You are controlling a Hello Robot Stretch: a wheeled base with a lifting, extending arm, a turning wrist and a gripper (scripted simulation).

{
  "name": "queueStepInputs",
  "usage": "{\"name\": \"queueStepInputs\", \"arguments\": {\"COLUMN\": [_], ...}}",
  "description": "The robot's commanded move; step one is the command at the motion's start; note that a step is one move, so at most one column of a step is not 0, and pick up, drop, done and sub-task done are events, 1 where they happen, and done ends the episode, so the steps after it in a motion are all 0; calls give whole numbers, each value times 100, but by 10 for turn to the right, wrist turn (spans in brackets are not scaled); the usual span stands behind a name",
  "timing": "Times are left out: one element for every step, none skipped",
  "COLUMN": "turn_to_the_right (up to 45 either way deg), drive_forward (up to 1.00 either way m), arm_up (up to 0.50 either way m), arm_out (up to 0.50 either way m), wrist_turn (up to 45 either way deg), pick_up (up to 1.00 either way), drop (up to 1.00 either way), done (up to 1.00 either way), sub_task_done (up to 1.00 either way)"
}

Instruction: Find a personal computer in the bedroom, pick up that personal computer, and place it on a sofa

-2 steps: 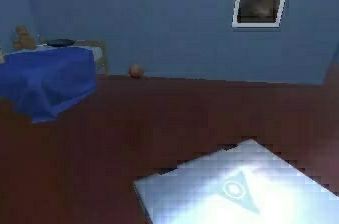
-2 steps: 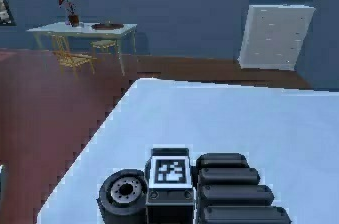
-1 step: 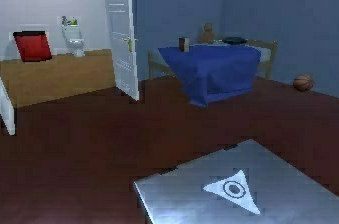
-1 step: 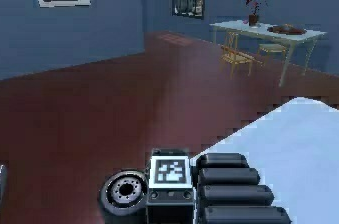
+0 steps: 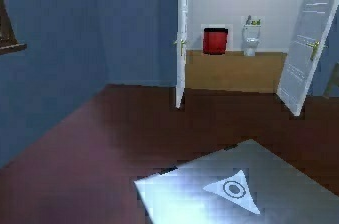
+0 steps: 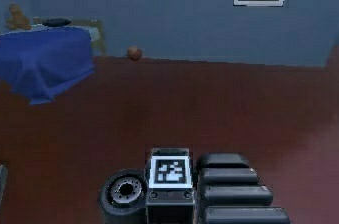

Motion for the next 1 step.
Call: {"name": "queueStepInputs", "arguments": {"turn_to_the_right": [-60], "drive_forward": [0], "arm_up": [0], "arm_out": [0], "wrist_turn": [0], "pick_up": [0], "drop": [0], "done": [0], "sub_task_done": [0]}}
